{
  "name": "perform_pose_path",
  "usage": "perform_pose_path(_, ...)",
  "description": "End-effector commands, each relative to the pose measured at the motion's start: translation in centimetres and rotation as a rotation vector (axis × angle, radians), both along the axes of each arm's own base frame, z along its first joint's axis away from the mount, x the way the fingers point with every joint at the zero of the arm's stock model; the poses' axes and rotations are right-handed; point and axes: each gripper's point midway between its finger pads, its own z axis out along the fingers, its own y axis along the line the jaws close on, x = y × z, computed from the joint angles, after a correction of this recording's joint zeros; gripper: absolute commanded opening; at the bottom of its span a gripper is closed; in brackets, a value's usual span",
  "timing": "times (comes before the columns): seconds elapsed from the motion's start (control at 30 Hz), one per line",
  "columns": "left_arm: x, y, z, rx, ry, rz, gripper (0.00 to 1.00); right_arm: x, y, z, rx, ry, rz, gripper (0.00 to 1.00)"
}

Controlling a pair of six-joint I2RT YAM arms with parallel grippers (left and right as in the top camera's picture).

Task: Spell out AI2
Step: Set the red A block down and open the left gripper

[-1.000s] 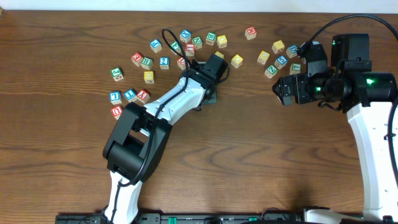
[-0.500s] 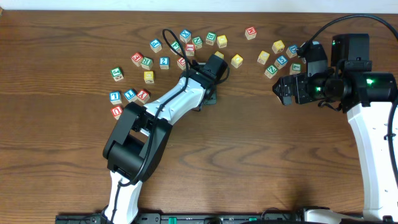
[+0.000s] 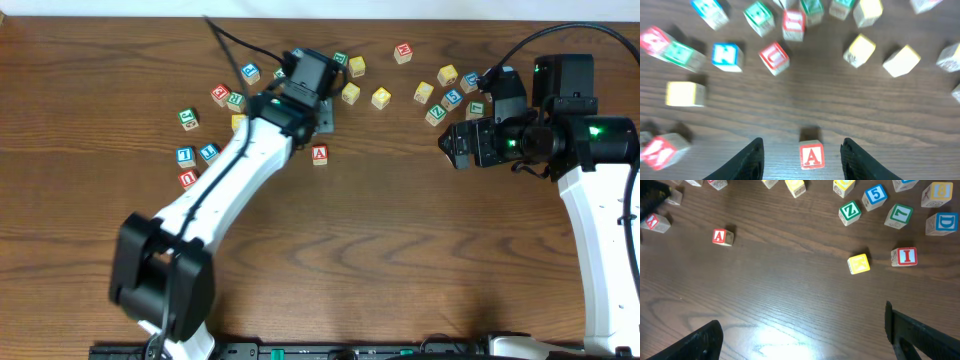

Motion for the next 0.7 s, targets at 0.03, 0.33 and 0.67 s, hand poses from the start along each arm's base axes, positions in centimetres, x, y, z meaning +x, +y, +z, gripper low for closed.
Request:
perform_pose_path(0.03,0.0,2.4,2.4,0.010,-0.024,0.035,0.49,0.3,0.0,0.8,0.005,-0.022,0.006,0.99)
perform_pose_path(0.33,-1.2,6.5,1.7,0.059,0.064,0.094,0.49,0.3,0.0,0.8,0.005,-0.022,0.006,0.99)
perform_pose_path(0.67,-1.0,7.0,0.4,0.138,0.094,0.004,0.49,0.3,0.0,0.8,0.005,-0.022,0.006,0.99)
